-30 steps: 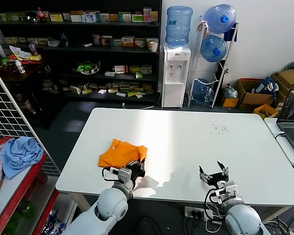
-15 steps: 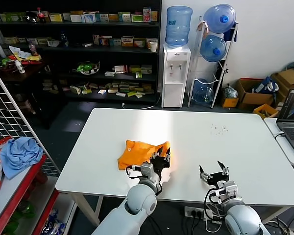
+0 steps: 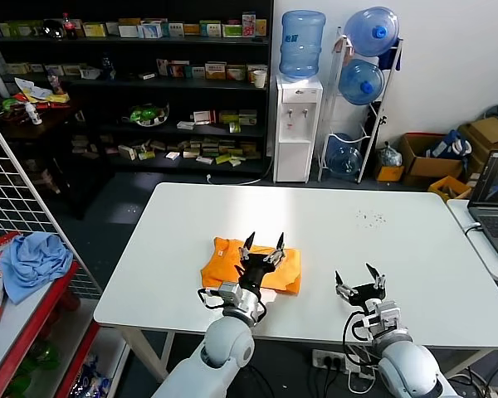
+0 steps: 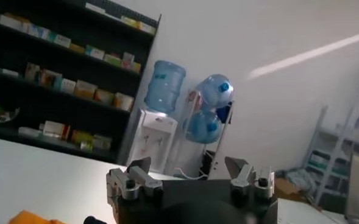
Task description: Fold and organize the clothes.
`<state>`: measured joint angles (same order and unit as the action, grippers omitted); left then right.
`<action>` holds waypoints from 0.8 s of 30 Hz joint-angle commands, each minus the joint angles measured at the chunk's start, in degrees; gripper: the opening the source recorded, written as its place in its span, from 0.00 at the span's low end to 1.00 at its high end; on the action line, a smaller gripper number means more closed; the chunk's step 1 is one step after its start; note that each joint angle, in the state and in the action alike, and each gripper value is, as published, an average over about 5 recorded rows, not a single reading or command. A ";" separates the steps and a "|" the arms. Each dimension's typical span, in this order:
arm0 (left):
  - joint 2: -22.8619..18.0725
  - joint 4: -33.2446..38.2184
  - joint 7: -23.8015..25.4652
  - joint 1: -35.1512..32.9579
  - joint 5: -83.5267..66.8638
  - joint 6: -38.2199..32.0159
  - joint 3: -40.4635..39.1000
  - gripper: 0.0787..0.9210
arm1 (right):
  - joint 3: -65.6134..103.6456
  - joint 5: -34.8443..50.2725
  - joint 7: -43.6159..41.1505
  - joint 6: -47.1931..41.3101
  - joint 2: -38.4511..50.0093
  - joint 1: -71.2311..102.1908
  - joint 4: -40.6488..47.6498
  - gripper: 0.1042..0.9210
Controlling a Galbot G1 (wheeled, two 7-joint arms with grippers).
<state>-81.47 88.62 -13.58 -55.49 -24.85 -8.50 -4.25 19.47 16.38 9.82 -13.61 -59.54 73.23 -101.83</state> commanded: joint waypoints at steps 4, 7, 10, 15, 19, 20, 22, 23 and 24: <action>13.44 1.64 4.53 -10.98 10.68 -14.15 12.96 0.88 | 4.36 -2.95 -6.73 6.06 -4.16 -1.14 2.74 0.88; 14.13 1.28 4.97 -12.43 12.75 -14.55 15.89 0.88 | 6.05 -3.82 -8.76 6.29 -6.13 -1.04 2.93 0.88; 14.82 0.88 5.35 -13.55 14.87 -15.20 18.26 0.88 | 7.55 -4.87 -10.49 6.69 -7.60 -0.57 3.06 0.88; 16.92 -0.61 5.56 -14.74 19.73 -17.29 19.66 0.88 | 11.14 -7.10 -13.57 6.08 -9.37 0.14 2.75 0.88; 17.75 -1.25 4.97 -14.91 20.80 -17.64 20.05 0.88 | 15.38 -7.30 -15.77 4.01 -11.72 0.05 1.57 0.88; 17.77 -1.16 4.97 -14.89 20.35 -17.25 20.30 0.88 | 16.37 -7.29 -16.29 3.69 -12.40 0.08 1.30 0.88; 17.80 -1.00 5.26 -14.89 19.24 -16.46 20.74 0.88 | 18.01 -7.28 -17.19 3.41 -13.62 0.27 0.87 0.88; 17.82 -0.94 5.63 -14.95 18.80 -16.09 20.90 0.88 | 18.59 -7.33 -17.55 3.37 -14.12 0.41 0.75 0.88; 17.83 -0.86 6.09 -15.06 18.37 -15.70 21.09 0.88 | 19.05 -7.44 -17.90 3.37 -14.55 0.56 0.66 0.88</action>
<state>-66.44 88.18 -8.83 -68.36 -8.99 -23.26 12.70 30.21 10.67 -2.32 -9.11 -68.57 73.19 -100.15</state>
